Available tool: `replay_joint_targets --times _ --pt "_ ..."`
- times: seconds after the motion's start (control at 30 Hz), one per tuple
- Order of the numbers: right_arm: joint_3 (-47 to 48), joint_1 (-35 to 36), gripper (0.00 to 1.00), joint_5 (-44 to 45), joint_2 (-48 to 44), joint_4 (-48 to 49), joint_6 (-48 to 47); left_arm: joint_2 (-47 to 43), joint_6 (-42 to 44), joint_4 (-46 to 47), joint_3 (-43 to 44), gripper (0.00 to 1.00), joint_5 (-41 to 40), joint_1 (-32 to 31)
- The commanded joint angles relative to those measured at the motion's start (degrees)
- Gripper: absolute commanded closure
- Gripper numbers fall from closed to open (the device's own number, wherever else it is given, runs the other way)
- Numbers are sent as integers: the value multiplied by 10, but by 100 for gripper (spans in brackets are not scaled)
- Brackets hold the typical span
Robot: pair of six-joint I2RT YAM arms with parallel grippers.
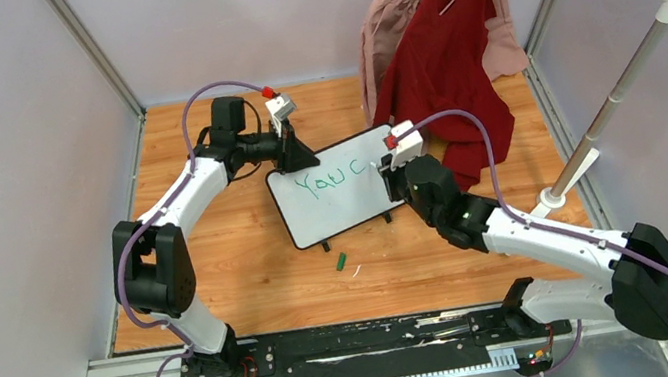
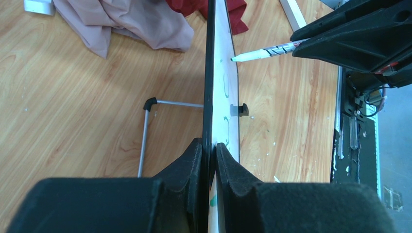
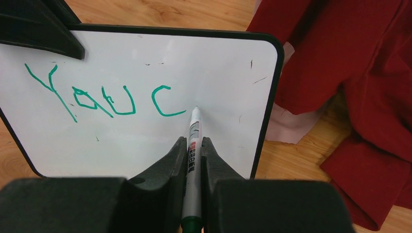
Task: Write a sentence on the whiteboard
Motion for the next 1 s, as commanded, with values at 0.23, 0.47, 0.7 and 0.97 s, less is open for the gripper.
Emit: replay_joint_targets --times 0.23,0.47,0.7,0.97 --pt "23 -10 100 11 25 34 10 -8 13 20 -12 99 -17 0" --pt "20 -10 100 -15 30 42 14 -9 13 20 -13 99 -17 0" --pt "15 -10 100 -41 32 27 21 -8 12 21 -13 99 -17 0" --pt "2 -10 100 -30 26 -4 29 -11 12 22 -13 99 -17 0"
